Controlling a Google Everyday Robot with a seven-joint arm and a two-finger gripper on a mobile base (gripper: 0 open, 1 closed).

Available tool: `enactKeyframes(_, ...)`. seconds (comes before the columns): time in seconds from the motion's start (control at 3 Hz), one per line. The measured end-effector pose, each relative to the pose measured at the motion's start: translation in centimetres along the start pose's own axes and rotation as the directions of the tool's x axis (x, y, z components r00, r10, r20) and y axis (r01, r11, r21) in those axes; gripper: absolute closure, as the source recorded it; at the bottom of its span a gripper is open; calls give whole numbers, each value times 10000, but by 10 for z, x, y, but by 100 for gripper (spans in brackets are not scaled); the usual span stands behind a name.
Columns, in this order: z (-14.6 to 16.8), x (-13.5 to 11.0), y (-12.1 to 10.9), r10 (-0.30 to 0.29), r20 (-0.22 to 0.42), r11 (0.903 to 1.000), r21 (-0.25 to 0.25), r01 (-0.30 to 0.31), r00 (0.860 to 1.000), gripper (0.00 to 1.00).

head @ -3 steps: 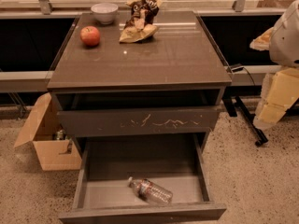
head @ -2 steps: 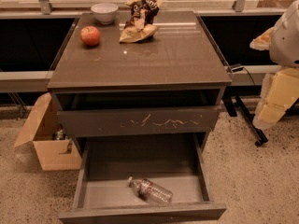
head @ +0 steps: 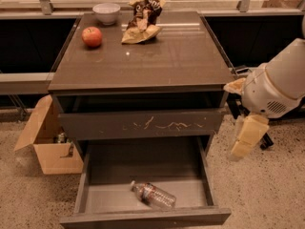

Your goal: Pick water bottle from middle drawer and place on counter

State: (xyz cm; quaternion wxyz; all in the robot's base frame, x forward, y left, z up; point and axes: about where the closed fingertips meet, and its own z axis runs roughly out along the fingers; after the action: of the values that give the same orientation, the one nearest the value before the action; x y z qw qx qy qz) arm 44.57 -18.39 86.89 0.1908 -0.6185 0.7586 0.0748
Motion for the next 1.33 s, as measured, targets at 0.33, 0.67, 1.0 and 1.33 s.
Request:
enactKeyframes(0.33,76,3,9,539,1190,9962,-742,-452,9914,0)
enactKeyframes(0.67,80,4,8,591,1176,9961,-726,-508,9913,0)
enactKeyframes(1.0,125,14,4,1145,1036,9925,-552,-1092,9880,0)
enactKeyframes(1.33,193,29,10,1756,1502,9837,-663,-1673,9729,0)
